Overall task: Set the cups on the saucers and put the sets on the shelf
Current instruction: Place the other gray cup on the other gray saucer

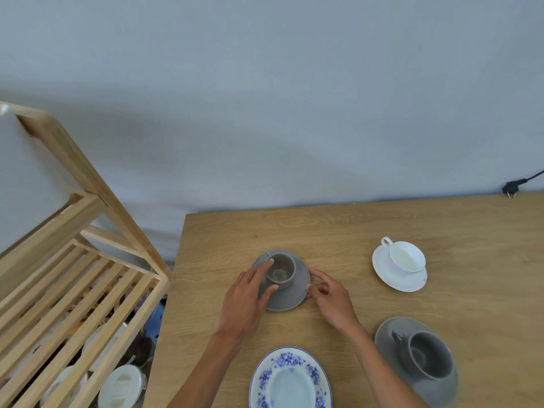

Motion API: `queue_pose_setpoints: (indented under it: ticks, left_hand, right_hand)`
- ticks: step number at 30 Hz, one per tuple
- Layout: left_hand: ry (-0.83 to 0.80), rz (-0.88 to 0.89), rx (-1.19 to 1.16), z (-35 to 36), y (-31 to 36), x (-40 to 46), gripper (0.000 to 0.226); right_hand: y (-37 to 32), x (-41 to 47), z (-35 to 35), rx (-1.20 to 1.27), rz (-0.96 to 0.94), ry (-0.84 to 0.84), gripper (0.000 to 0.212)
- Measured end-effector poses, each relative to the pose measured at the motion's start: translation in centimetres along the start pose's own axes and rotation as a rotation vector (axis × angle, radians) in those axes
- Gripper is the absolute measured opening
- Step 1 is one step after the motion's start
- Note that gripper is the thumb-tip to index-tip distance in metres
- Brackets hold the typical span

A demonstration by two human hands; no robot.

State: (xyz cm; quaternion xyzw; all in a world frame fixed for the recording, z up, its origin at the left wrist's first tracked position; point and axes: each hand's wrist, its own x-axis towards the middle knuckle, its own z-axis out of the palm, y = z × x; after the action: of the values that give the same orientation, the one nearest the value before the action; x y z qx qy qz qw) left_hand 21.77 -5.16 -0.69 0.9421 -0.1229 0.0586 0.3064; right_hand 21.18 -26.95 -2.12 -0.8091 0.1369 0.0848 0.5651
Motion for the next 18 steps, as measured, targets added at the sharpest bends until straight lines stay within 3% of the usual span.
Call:
queue_pose_setpoints:
  ticks: [9, 13, 18]
  left_hand:
    - [0.066, -0.082, -0.014, -0.4, -2.1, -1.1, 0.053]
    - [0.073, -0.201, -0.048, 0.4, -2.6, -1.3, 0.059]
    - [0.041, -0.209, -0.053, 1.6, -2.5, -1.3, 0.059]
  right_hand:
    - [0.0, 0.1, 0.3, -0.021, 0.019, 0.017, 0.04]
    - [0.0, 0.0, 0.4, -0.004, 0.016, 0.021, 0.046]
    - [0.0, 0.0, 0.8, -0.016, 0.02, 0.047, 0.054]
